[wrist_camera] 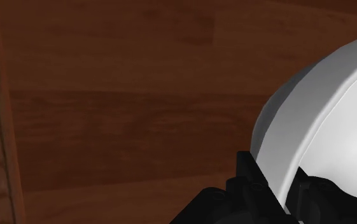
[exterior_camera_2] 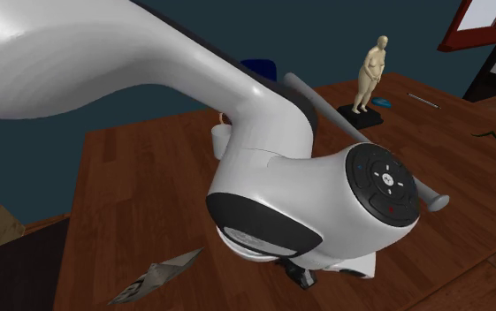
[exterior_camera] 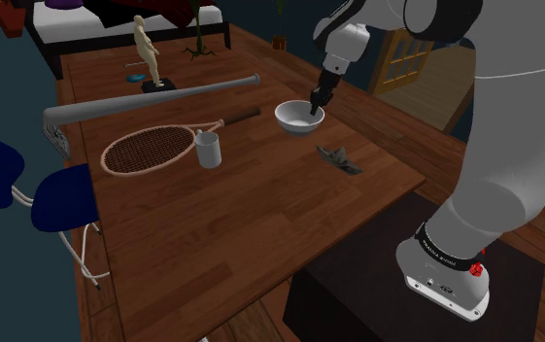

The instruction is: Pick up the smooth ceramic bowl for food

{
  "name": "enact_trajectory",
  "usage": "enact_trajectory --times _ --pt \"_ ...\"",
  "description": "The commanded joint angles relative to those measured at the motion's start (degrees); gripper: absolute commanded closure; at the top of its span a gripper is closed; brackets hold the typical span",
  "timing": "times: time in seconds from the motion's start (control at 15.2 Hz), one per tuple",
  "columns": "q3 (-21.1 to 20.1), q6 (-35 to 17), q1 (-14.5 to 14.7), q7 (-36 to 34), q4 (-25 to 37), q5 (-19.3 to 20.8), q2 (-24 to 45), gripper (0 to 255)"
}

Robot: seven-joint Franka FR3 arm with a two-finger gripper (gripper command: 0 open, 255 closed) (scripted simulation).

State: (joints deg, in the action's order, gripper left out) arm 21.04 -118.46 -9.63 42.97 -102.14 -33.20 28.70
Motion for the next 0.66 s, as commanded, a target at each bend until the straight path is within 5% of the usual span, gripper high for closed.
enact_trajectory --times 0.0,0.59 --pt "0.3 1.0 0.2 -0.6 0.3 0.6 -0.9 255" --pt "1.1 4.7 0.6 -2.8 1.6 2.5 -3.9 255"
